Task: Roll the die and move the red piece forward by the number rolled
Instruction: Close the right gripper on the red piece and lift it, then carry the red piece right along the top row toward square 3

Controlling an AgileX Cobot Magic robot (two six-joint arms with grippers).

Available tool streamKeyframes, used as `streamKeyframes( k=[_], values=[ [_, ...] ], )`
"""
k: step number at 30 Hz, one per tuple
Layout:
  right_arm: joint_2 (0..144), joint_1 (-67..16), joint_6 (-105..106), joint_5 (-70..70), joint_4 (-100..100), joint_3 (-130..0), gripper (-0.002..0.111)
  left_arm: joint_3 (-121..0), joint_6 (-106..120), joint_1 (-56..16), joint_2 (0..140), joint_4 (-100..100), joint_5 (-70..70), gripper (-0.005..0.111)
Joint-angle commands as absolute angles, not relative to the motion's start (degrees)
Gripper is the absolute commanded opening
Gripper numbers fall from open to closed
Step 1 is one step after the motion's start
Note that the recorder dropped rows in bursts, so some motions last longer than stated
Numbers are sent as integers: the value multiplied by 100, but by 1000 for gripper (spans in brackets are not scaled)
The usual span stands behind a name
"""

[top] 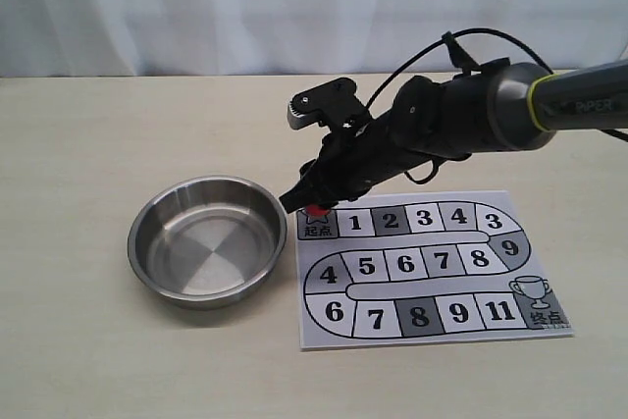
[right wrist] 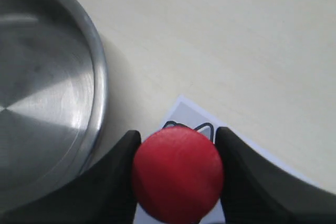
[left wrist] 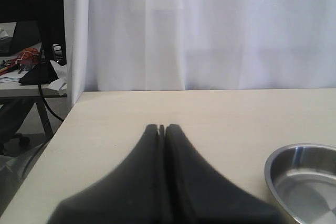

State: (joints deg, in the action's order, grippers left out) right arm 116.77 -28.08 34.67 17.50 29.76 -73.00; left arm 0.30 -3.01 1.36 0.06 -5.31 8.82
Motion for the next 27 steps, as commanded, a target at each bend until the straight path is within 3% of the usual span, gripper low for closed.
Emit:
streamKeyframes(
  k=[1,27],
  values=[
    [11490,-2786,3473,1931,2885,-7331,4,0,-303,136,0,-534,822,0],
    [11321,-2267,3486,2477,2583,-7331,4,0,-303,136,0,-534,813,0]
  ],
)
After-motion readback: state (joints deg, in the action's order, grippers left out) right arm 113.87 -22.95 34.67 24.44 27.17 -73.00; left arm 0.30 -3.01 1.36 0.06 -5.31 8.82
